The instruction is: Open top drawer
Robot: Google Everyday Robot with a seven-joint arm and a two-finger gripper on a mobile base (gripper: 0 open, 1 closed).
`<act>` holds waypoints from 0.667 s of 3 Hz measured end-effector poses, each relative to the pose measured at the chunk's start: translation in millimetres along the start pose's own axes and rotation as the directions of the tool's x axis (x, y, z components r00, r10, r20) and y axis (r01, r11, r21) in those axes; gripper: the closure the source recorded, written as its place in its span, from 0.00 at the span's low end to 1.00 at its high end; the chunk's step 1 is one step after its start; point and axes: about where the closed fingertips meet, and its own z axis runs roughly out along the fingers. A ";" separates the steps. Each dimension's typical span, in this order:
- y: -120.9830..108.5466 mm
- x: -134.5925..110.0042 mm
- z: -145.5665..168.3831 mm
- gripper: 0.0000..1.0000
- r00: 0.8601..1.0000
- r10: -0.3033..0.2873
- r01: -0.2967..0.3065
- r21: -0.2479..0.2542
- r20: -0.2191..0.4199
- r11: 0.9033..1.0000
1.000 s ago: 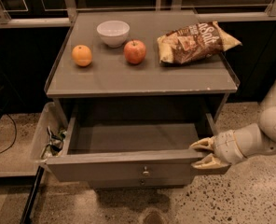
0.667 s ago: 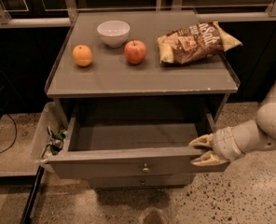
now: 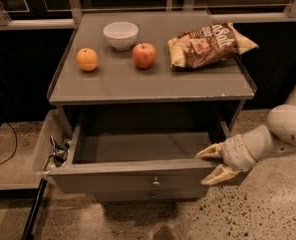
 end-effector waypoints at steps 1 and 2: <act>21.0 1.6 -9.9 0.72 1.000 -0.007 0.007 -0.011 0.002 1.000; 33.7 3.6 -16.7 0.95 1.000 -0.004 0.004 -0.005 -0.003 1.000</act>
Offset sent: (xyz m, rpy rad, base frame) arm -0.0759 -0.0531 0.0142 -0.0209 -0.0106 -0.0337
